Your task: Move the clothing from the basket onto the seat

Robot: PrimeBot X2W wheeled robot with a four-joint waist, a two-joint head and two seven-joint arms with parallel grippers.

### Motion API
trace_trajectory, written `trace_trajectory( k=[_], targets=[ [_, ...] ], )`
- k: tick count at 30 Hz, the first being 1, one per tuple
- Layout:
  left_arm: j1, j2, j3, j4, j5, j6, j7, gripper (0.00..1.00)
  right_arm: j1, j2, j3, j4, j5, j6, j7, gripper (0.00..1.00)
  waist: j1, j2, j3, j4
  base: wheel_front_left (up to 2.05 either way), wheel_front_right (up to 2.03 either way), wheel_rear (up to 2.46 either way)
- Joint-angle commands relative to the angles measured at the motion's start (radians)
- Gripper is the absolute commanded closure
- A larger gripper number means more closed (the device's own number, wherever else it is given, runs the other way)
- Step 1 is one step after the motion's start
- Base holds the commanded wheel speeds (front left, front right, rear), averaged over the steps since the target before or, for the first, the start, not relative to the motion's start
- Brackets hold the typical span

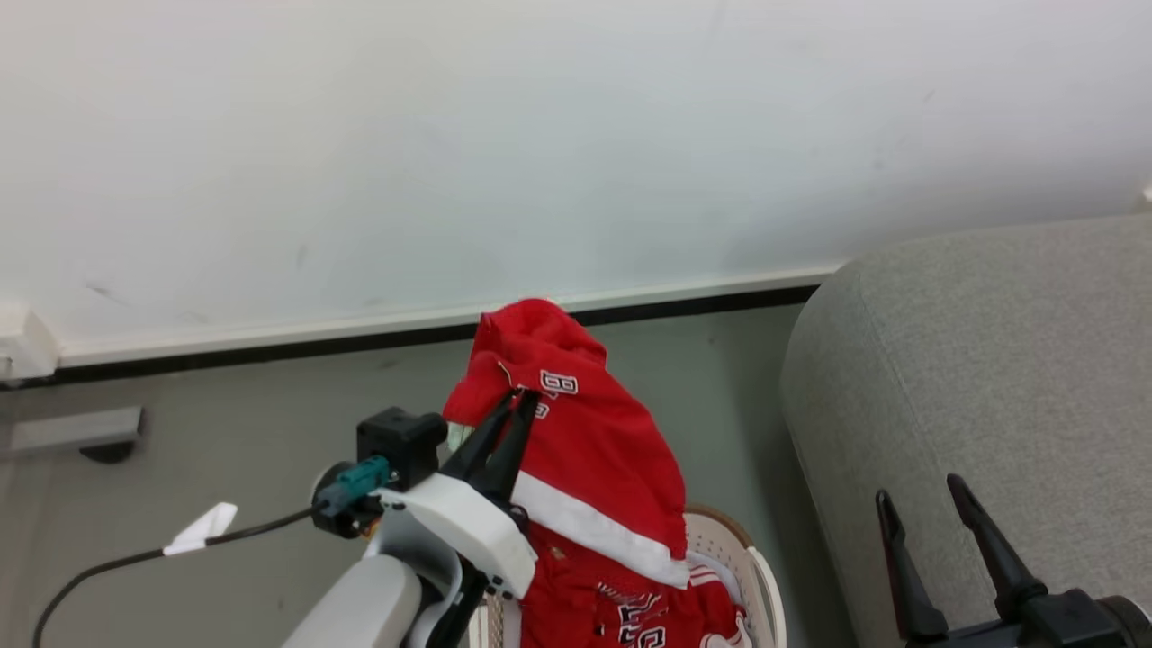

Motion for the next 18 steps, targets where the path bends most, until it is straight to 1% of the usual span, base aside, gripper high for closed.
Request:
trace_trajectory(
  k=[1, 2, 3, 4, 10, 15, 18],
  targets=[
    [0.012, 0.018, 0.008, -0.047, -0.001, 0.014, 0.018, 1.00, 0.017, -0.011, 0.008, 0.000, 0.013, -0.002, 0.000, 0.00, 0.0004, 0.0000, -0.026, -0.005, 0.00, 0.00, 0.00],
    [0.012, 0.018, 0.008, -0.047, -0.001, 0.014, 0.018, 1.00, 0.017, -0.011, 0.008, 0.000, 0.013, -0.002, 0.000, 0.00, 0.0004, 0.0000, -0.026, -0.005, 0.00, 0.00, 0.00],
    [0.015, 0.033, 0.015, -0.108, -0.002, 0.028, 0.042, 1.00, 0.024, -0.015, 0.016, 0.000, 0.013, -0.002, 0.000, 0.00, 0.0004, 0.0000, -0.034, -0.010, 0.00, 0.00, 0.00],
    [0.015, 0.033, 0.015, -0.108, -0.002, 0.028, 0.042, 1.00, 0.024, -0.015, 0.016, 0.000, 0.013, -0.002, 0.000, 0.00, 0.0004, 0.0000, -0.034, -0.010, 0.00, 0.00, 0.00],
    [0.014, 0.075, 0.029, -0.248, -0.002, 0.056, 0.104, 1.00, 0.033, -0.029, 0.034, -0.008, 0.022, -0.002, 0.000, 0.00, 0.0004, 0.0000, -0.056, -0.023, 0.00, 0.00, 0.00],
    [0.016, 0.093, 0.033, -0.301, -0.002, 0.072, 0.135, 1.00, 0.019, -0.048, 0.059, -0.025, 0.038, -0.002, 0.000, 0.00, 0.0004, 0.0000, -0.067, -0.034, 0.00, 0.00, 0.00],
    [0.021, 0.095, 0.026, -0.321, -0.003, 0.073, 0.145, 1.00, -0.006, -0.077, 0.106, -0.048, 0.073, -0.002, 0.000, 0.00, 0.0004, 0.0000, -0.072, -0.036, 0.00, 0.00, 0.00]
  ],
)
